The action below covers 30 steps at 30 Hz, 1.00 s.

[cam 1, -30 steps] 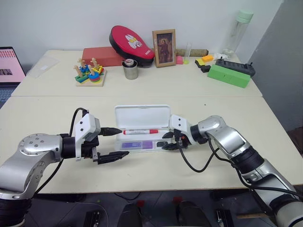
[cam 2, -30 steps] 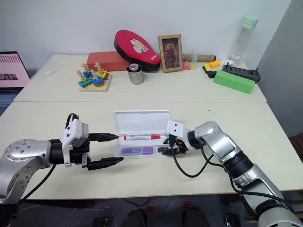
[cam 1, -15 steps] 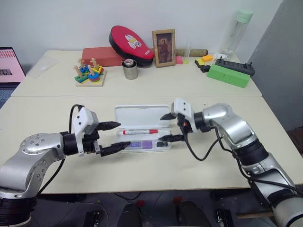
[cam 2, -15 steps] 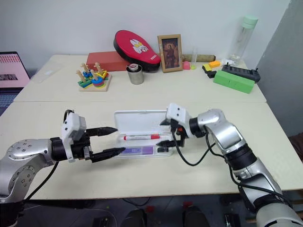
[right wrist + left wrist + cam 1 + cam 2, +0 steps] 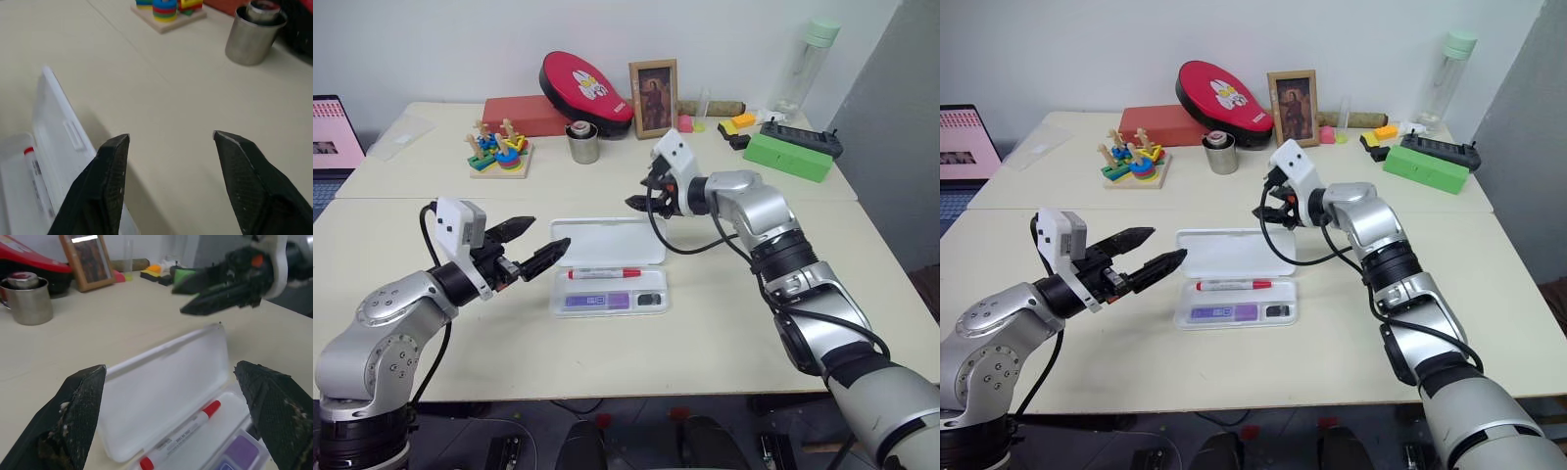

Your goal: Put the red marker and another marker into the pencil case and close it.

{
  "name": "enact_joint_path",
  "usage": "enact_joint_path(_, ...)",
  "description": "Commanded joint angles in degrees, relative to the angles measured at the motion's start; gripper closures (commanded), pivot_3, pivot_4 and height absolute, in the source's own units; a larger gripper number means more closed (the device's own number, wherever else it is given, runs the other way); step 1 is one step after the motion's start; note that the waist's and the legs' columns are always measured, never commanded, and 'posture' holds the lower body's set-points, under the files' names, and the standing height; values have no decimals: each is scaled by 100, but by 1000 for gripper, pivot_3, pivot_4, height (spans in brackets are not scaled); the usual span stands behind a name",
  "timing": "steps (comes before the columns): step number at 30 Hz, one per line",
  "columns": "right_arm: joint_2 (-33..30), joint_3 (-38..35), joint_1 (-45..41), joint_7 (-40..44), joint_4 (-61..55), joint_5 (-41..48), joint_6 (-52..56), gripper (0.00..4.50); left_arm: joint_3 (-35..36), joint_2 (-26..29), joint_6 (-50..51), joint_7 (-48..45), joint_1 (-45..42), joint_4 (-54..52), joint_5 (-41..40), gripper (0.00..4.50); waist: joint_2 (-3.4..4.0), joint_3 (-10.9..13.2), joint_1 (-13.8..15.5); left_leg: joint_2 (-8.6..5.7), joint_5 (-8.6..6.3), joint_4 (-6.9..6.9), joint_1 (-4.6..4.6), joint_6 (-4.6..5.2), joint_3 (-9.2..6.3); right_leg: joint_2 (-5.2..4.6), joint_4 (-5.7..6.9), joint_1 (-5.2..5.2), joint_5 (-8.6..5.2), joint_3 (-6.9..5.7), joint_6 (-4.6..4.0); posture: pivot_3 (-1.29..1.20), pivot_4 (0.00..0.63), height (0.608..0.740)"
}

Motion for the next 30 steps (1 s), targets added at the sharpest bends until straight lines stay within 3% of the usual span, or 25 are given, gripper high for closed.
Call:
enact_joint_path(1,86,74,-270,-49,175,-243,-387,2804,338,-55,61,180,-131,-327,-415,0,1,1,-17,0,0,0,1,0,0,0,1,0,0,0,0,0,150,740)
enact_joint_path(9,57,411,14,680,-183,-378,-441,4418,303,101,36,146,-54,-385,-526,0,0,0,-27,0,0,1,3,0,0,1,3,1,0,0,0,0,150,740)
enact_joint_path(21,-723,1220,1368,2226,-2707,-196,-218,4418,206,790,180,-803,555,-427,-519,0,1,0,-31,1,0,0,6,-1,0,1,0,6,-1,-1,1,0,150,740)
enact_joint_path(30,-834,1924,2083,2076,-3091,-733,-163,4418,171,1396,87,-1497,1165,-351,-195,0,5,2,-33,4,0,-1,9,-1,0,3,-2,-1,-3,0,1,0,150,740)
